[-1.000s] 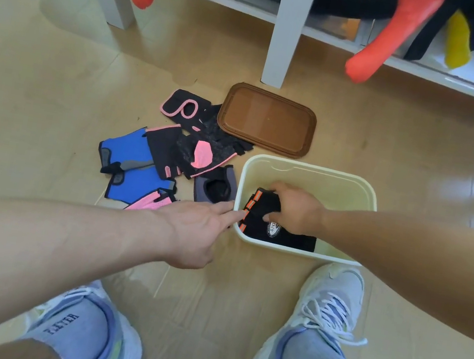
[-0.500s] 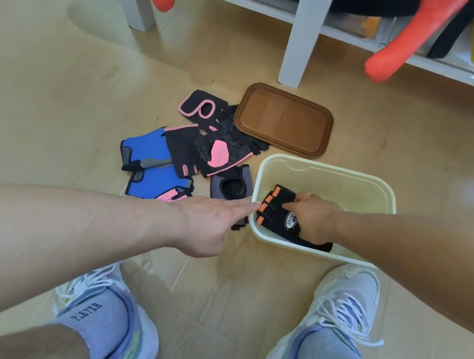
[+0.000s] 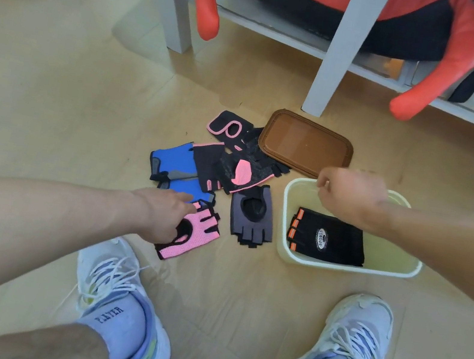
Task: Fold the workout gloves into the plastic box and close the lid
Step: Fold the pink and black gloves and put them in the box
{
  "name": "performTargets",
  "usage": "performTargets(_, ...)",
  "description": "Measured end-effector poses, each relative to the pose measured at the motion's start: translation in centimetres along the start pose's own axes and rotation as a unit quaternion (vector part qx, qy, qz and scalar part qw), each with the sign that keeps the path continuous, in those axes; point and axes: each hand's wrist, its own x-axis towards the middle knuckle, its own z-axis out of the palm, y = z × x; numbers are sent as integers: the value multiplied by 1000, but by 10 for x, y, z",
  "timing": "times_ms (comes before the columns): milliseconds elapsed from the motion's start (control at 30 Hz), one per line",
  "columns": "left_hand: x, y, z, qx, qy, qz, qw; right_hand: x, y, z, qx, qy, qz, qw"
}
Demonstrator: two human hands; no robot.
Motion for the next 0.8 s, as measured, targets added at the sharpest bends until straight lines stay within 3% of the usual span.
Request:
performTargets(100, -1, -5, 1, -9, 3, -3, 1000, 7, -27, -43, 51, 34, -69, 996)
performTargets(200, 1, -6, 2, -29, 8, -2, 1000, 12, -54, -73, -1, -30, -178, 984)
performTargets(367, 4, -16, 10, -29, -21, -22, 999, 10, -99, -75, -147, -170, -302, 927)
performTargets(500, 6, -24, 15, -35, -34, -27, 998, 31, -140, -40, -112, -196, -287, 931)
performTargets(600, 5, -30, 20, -42, -24, -30, 998, 45, -166, 14, 21, -183, -219, 958)
performTargets(700, -1, -32, 32, -61, -26, -24, 998, 37, -189, 69, 144, -197, -137, 960)
performTargets(800, -7, -32, 42, -62, -48, -15, 997, 16, -208, 105, 124, -172, -119, 970)
